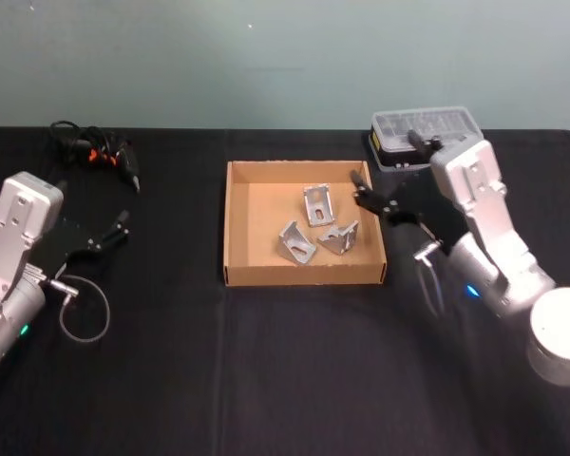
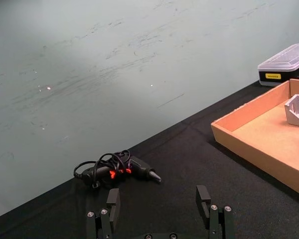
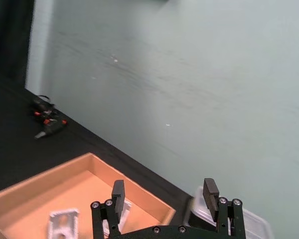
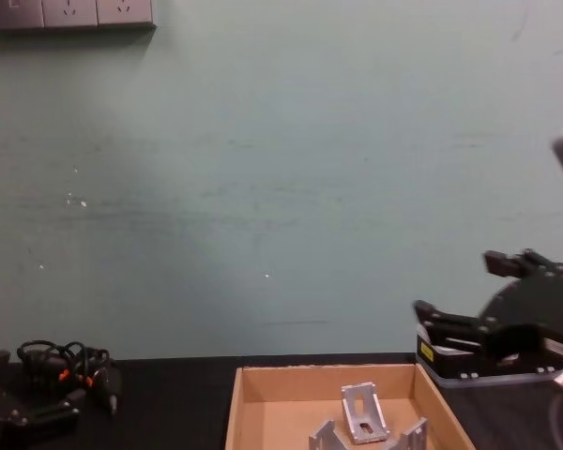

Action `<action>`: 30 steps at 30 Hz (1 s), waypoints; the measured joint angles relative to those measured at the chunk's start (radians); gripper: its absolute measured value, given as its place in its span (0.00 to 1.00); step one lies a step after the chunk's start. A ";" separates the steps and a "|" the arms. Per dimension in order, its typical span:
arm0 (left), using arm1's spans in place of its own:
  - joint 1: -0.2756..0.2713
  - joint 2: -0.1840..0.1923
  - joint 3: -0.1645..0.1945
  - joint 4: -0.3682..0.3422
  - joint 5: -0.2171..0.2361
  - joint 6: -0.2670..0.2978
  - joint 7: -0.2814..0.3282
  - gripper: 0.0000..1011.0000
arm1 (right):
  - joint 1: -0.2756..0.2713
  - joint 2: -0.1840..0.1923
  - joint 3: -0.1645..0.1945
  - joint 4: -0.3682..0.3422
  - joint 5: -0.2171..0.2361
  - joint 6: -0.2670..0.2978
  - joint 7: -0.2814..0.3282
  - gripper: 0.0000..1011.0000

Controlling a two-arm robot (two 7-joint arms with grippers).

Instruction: Use one hand to pick up the angle iron from the table and place it into the box.

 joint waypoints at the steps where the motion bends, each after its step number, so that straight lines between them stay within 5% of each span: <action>1: 0.000 0.000 0.000 0.000 0.000 0.000 0.000 0.99 | -0.010 0.003 0.006 -0.006 -0.005 -0.005 -0.007 0.99; 14: 0.000 0.000 0.000 0.000 0.000 0.000 0.000 0.99 | -0.104 0.016 0.085 -0.012 -0.023 -0.058 -0.040 0.99; 30: 0.000 0.000 0.000 0.000 0.000 0.000 0.000 0.99 | -0.102 0.015 0.083 -0.011 -0.023 -0.059 -0.039 0.99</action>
